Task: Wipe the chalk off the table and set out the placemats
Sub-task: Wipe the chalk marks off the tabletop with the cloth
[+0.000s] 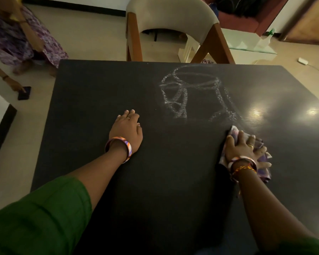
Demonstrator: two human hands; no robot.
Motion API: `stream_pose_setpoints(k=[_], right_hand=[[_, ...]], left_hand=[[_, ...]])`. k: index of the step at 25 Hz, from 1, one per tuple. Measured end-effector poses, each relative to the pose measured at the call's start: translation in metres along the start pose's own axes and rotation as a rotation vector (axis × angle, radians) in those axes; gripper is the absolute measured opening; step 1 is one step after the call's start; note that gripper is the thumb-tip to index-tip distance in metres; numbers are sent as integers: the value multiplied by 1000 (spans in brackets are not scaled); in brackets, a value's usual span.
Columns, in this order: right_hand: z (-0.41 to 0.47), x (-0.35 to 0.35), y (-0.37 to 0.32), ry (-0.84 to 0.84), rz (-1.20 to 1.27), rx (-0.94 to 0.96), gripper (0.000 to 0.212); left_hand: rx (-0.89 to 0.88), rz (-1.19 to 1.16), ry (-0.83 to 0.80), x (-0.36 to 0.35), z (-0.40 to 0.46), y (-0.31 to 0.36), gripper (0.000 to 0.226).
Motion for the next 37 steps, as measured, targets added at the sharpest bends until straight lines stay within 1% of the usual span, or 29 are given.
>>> stream_pose_setpoints(k=[1,2,4,6,7,8,9,10,13,15,16,18,19,20,21,23,25,26,27,28,29,33,35,37], right_hand=[[-8,-5,-12,6,-5,14,60],[-21,-13,-31,1,-13,76,60],[-59,-38,-81,-21,-50,303,59],[-106,-62,-126,-65,-103,589,58],[-120,-68,-139,-93,-129,693,58],[-121,-69,-143,-107,-147,745,58],[-110,-65,-139,-103,-142,734,58],[-90,-59,-126,-82,-123,667,58],[-22,-24,-45,-12,-54,324,58],[5,0,11,0,-6,98,59],[10,7,27,4,13,17,60],[6,7,31,14,10,-59,60],[-2,1,19,15,-5,-41,60],[-14,-9,-1,7,-19,24,60],[-30,-20,-25,-5,-34,128,60],[-77,-45,-77,-40,-73,414,60],[-120,-61,-110,-85,-139,689,59],[-125,-63,-115,-98,-165,755,59],[-117,-61,-112,-99,-165,763,59],[-99,-55,-102,-81,-145,715,59],[-75,-47,-85,-53,-120,628,59],[21,0,19,10,-13,153,60],[42,19,64,23,32,-26,62],[42,24,77,35,47,-133,62]], left_hand=[[1,5,0,0,0,0,41],[1,8,-1,0,1,1,41],[-1,4,-6,1,0,1,42],[-12,-17,-12,2,-1,1,42],[-16,-34,-15,3,-2,0,42],[-16,-53,-18,3,-3,-1,43],[-17,-65,-23,4,-3,-2,42],[-17,-71,-26,4,-4,-3,42],[-8,-67,-20,4,-4,-3,41],[5,-45,-9,3,-3,-1,40],[10,-31,-1,2,-2,0,40],[17,-8,4,2,-1,1,40],[18,-2,3,2,-1,2,40],[18,1,3,2,-1,2,40],[17,3,2,2,-2,3,40],[14,-3,-3,3,-2,2,40],[9,-25,-11,3,-3,0,41],[4,-38,-15,3,-3,0,41],[1,-49,-18,3,-4,-1,41],[2,-59,-18,3,-4,-2,41],[5,-63,-17,3,-4,-2,40],[22,-9,-5,5,-6,4,40],[25,16,-2,6,-6,8,40],[33,37,1,7,-6,9,41]])
Point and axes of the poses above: each hand's wrist, its own z-axis towards the middle knuckle, its own x-axis out of the back of the hand, y = z × x, the point moved 4 cm from there along z, towards the middle knuckle, and after that the axes turned 4 degrees about -x, right-handed, at the moved point
